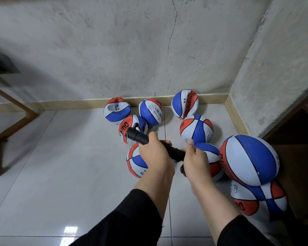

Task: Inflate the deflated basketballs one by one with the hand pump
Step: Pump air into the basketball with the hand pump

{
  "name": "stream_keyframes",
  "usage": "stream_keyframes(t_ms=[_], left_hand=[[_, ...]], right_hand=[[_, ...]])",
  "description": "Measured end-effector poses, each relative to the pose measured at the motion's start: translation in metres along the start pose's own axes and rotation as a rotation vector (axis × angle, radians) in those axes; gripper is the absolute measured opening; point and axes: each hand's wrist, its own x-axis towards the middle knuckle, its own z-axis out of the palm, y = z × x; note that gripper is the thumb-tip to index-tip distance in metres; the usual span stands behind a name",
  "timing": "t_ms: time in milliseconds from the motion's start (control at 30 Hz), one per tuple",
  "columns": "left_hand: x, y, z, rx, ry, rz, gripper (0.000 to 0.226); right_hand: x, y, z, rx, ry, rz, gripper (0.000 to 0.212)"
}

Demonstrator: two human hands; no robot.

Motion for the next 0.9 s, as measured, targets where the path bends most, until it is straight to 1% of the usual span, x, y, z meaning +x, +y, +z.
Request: stream_keyframes(t_ms=[133, 200, 267, 400, 467, 600, 733, 767, 900], left_hand=[[0.016, 0.018, -0.003, -0.016, 0.039, 0.030, 0.033], [0.022, 0.025, -0.007, 0.003, 0.058, 0.063, 0.032], [0.022, 0.026, -0.007, 0.007, 0.060, 0.069, 0.032], [0.016, 0.014, -0.007, -0.039, 0.045, 0.059, 0.037], [0.012, 0.010, -0.005, -0.064, 0.049, 0.053, 0.036], [-0.002, 0.008, 0.002, -0.074, 0.052, 0.054, 0.026], [-0.010, 0.001, 0.000, -0.105, 0.031, 0.033, 0.014], [-0.010, -0.001, -0.001, -0.099, 0.025, 0.023, 0.015], [-0.003, 0.000, -0.005, 0.036, 0.007, -0.003, 0.032]], right_hand=[[0.011, 0.012, -0.021, 0.057, 0.045, 0.108, 0.072], [0.014, 0.019, -0.030, 0.104, 0.046, 0.150, 0.072], [0.016, 0.026, -0.031, 0.089, 0.036, 0.166, 0.069], [0.018, 0.026, -0.017, 0.059, 0.083, 0.141, 0.064], [0.015, 0.016, -0.009, 0.044, 0.095, 0.102, 0.060], [0.008, 0.002, 0.010, 0.033, 0.039, -0.005, 0.057], [0.007, -0.001, 0.019, 0.017, -0.018, -0.027, 0.065], [0.007, 0.001, 0.018, 0.024, -0.031, -0.022, 0.064], [0.007, 0.009, 0.004, 0.031, -0.029, 0.013, 0.059]])
